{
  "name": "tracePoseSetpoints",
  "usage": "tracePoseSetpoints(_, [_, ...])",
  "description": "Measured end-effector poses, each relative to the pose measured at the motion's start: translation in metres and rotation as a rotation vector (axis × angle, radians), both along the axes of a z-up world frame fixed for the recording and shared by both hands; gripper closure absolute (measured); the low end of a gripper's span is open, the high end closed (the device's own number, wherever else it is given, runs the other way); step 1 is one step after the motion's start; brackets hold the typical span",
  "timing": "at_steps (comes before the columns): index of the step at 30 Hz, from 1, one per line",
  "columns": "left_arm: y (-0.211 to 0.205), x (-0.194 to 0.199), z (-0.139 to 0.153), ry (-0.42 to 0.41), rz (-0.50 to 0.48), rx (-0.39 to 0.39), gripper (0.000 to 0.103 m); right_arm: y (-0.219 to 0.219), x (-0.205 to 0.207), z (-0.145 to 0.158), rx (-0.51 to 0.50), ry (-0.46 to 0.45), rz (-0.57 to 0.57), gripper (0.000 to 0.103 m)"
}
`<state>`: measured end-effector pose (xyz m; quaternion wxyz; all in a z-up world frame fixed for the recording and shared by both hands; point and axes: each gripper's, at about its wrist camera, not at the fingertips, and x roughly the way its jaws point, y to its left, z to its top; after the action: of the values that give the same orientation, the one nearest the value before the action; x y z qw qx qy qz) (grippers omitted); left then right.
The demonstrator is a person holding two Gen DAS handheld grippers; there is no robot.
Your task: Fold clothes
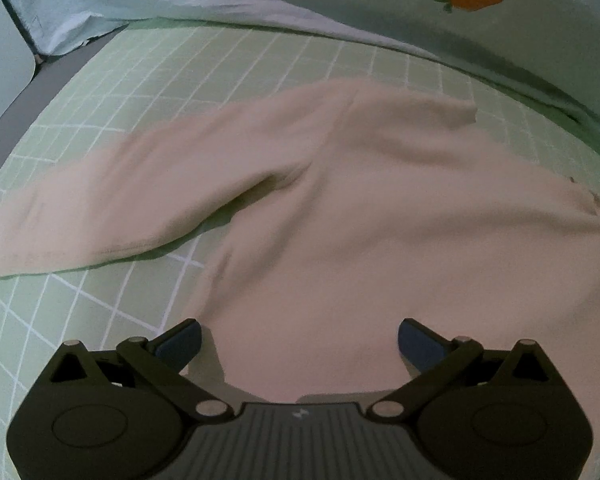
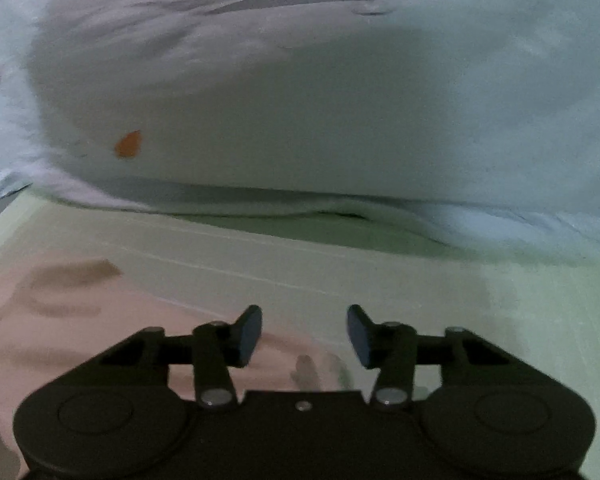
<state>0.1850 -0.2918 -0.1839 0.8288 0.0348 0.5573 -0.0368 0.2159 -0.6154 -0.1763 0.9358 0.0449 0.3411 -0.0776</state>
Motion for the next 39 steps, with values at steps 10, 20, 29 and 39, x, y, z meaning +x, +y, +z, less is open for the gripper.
tracePoseSetpoints(10, [-0.006,0.017,-0.011,-0.011,0.002,0.023,0.0,0.008,0.035,-0.025,0.006,0.128,0.22,0.068])
tracePoseSetpoints(20, [-0.009,0.018,-0.014,-0.032,-0.006,0.017,0.0,-0.029,0.047,-0.022,0.252,0.051,0.147,0.099])
tracePoseSetpoints(29, [-0.005,0.019,-0.015,-0.033,-0.013,0.014,0.0,-0.083,0.027,-0.042,0.453,0.022,-0.218,0.099])
tracePoseSetpoints(39, [0.028,-0.008,0.01,-0.002,0.038,-0.11,0.0,-0.029,-0.095,-0.012,0.466,-0.07,-0.396,0.005])
